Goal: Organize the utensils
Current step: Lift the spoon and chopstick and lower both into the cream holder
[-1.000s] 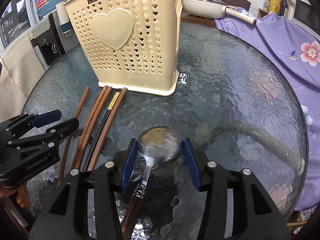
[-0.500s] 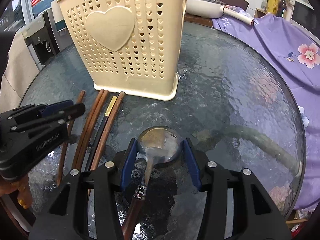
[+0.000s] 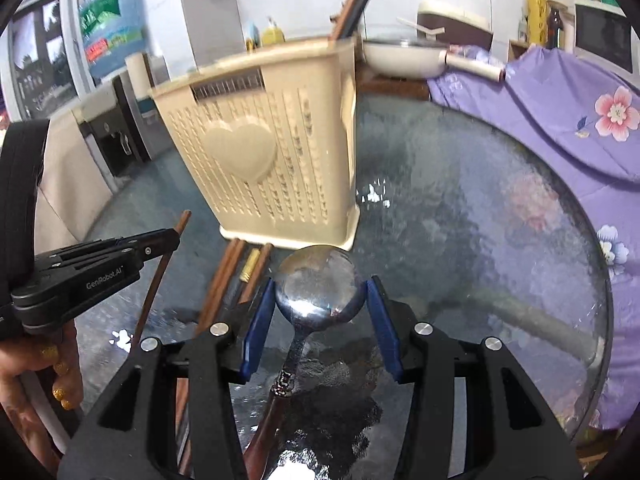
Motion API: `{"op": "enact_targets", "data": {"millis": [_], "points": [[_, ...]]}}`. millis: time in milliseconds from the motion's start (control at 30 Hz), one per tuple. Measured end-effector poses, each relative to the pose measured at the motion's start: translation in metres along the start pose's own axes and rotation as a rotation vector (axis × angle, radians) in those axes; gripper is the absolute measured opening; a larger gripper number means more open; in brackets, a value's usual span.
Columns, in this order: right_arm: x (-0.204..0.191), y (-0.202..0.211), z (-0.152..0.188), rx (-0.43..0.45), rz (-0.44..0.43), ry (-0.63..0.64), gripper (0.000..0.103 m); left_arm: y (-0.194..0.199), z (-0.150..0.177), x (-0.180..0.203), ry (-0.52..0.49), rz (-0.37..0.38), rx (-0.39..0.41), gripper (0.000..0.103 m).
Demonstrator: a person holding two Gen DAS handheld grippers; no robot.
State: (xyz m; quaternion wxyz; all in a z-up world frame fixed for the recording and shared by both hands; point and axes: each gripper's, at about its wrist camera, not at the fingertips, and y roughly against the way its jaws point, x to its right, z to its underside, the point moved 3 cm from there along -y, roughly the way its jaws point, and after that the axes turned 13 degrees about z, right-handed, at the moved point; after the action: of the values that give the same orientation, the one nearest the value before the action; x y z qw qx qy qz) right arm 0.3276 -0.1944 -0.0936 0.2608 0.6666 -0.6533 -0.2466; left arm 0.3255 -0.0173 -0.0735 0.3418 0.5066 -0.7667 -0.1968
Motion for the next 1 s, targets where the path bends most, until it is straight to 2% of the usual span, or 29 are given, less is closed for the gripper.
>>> {"op": "enact_targets", "data": {"millis": [200,467,767,1000], "points": [[0.006,0.038,-0.017,0.103,-0.022,0.008,0.048,0.052,-0.018,0.015,-0.028,0.043,0.127,0.007],[-0.001,0.079,-0.021,0.187,-0.028,0.053,0.048,0.108,-0.027,0.045,-0.112,0.034,0.278,0.007],[-0.007,0.091,-0.025,0.210,-0.021,0.080,0.047,0.117,-0.034,0.046,-0.126,0.030,0.310,0.007],[-0.008,0.102,-0.036,0.228,-0.036,0.102,0.047,0.125,-0.040,0.048,-0.129,0.060,0.318,0.007]]}}
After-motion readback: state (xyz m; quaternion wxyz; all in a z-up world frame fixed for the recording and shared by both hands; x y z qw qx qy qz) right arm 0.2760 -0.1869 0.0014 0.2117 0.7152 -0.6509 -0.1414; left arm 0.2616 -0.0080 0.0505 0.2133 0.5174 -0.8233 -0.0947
